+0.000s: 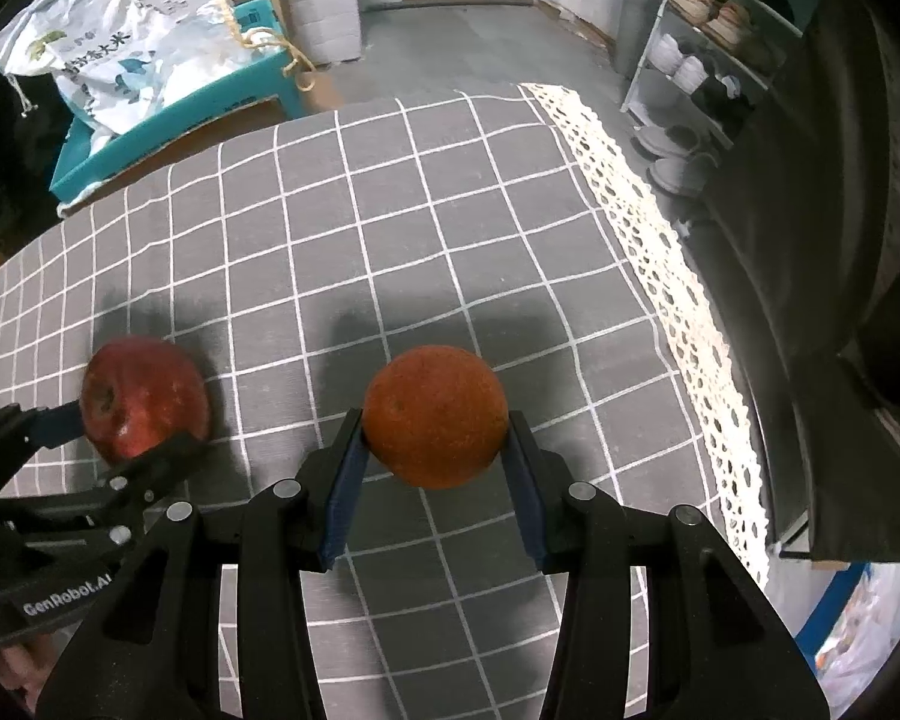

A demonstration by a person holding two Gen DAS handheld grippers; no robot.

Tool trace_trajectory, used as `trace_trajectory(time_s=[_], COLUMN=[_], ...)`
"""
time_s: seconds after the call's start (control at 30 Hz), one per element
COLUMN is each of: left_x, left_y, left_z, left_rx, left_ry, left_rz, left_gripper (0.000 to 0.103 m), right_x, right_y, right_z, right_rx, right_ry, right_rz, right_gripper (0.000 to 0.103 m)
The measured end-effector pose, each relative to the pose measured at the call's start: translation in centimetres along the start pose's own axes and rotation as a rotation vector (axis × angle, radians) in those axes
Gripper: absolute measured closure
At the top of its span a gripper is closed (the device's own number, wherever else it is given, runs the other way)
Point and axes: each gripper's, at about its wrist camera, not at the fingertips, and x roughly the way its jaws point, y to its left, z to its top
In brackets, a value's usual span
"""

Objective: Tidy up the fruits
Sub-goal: 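Lower the left gripper onto the red apple and close it, then lift the red apple and tangerine and carry both over the bowl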

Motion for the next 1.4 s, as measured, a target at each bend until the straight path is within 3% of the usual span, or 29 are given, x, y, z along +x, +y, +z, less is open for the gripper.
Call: trace_trajectory(time_s=[0.43,0.47,0.5,0.53,0.63,0.67,0.73,0.8,0.93,1.1,1.4], left_x=[-4.8,-5.0,-5.4,-5.7,-7.2,-7.3,-7.0,-6.4,-5.1,-4.3,-4.2], left_y=[2.6,2.8,3.1,3.3,3.9,3.9,3.9,4.1,4.5,5.6,5.9], left_z=[-1.5,-1.5,-1.6,-1.5,-1.3,-1.2,-1.3,-1.5,-2.4,-3.5,-3.9], left_rx=[0.026,0.023,0.02,0.014,-0.001,0.003,0.023,0.028,0.02,-0.027,-0.039], left_ry=[-0.08,-0.083,-0.09,-0.086,-0.119,-0.114,-0.105,-0.083,-0.05,-0.04,-0.039], left_rz=[0.041,0.039,0.02,0.011,0.015,0.017,0.019,0.027,0.035,0.008,-0.01], left_gripper=[0.034,0.042,0.085,0.088,0.084,0.074,0.067,0.054,0.05,0.031,0.028], right_x=[-2.4,-2.6,-2.9,-3.1,-3.6,-3.6,-3.4,-3.1,-3.0,-2.8,-3.0], right_y=[1.7,1.9,2.2,2.4,3.1,3.3,3.4,3.6,4.3,4.6,5.0], right_z=[0.5,0.6,0.6,0.6,0.6,0.6,0.6,0.6,0.4,0.3,0.3], right_rx=[-0.052,-0.058,-0.067,-0.074,-0.09,-0.093,-0.093,-0.088,-0.105,-0.113,-0.113], right_ry=[-0.066,-0.071,-0.077,-0.082,-0.089,-0.086,-0.077,-0.064,-0.058,-0.055,-0.059], right_rz=[0.019,0.021,0.023,0.024,0.026,0.027,0.035,0.055,0.058,0.059,0.065], right_gripper=[0.059,0.059,0.059,0.059,0.059,0.059,0.059,0.059,0.059,0.059,0.059])
